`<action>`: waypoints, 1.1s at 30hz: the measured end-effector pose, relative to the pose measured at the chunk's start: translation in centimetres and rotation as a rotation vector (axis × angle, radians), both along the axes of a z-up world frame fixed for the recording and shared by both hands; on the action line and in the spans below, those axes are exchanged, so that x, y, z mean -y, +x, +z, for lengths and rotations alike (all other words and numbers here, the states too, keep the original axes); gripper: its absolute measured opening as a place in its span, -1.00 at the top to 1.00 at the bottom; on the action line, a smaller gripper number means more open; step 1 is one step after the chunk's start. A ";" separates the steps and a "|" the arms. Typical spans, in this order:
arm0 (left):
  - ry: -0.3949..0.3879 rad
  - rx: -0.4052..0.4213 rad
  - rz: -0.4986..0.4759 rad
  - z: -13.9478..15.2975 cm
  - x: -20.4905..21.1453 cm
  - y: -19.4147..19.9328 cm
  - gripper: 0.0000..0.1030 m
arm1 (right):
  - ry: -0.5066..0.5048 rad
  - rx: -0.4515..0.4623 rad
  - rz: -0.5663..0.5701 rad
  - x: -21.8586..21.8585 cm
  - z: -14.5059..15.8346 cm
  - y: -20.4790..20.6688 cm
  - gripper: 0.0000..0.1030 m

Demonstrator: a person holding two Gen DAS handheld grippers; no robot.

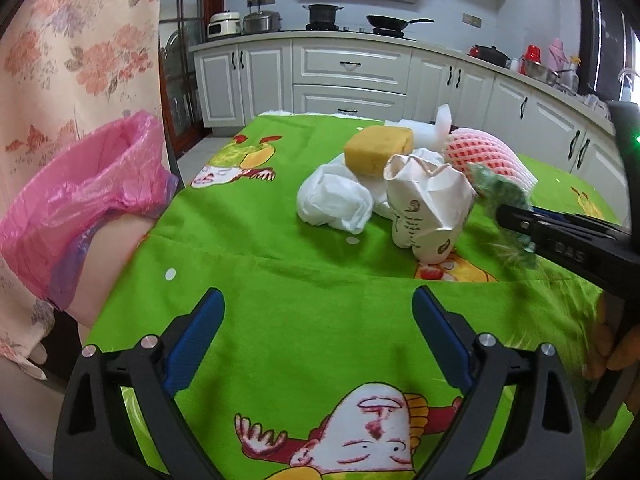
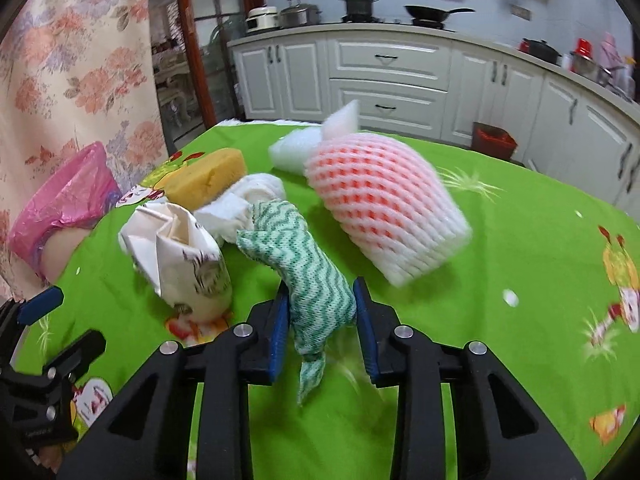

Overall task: Collect trash
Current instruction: 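Grasp the green striped cloth with the right tool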

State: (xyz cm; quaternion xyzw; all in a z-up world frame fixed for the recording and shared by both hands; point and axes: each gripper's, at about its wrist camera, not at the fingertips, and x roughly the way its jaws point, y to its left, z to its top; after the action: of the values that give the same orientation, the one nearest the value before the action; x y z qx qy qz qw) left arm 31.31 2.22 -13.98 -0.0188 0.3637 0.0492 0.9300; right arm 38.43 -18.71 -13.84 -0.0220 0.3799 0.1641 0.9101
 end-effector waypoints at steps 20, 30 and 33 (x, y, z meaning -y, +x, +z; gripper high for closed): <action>-0.059 0.002 -0.111 0.6 5.5 5.1 -0.78 | 0.056 0.064 -0.246 6.0 0.8 -3.4 0.41; -0.071 -0.012 -0.090 0.0 6.6 9.1 -0.56 | 0.048 0.076 -0.248 6.0 0.8 -3.7 0.41; -0.076 -0.028 -0.090 -0.2 6.8 9.5 -0.27 | 0.044 0.079 -0.242 5.9 0.8 -3.8 0.41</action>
State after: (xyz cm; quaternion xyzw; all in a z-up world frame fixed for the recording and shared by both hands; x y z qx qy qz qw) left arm 40.81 -4.54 -14.23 -0.0369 0.3789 -0.0060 0.9247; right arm 34.65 -24.58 -13.06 0.0377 0.3398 0.0602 0.9378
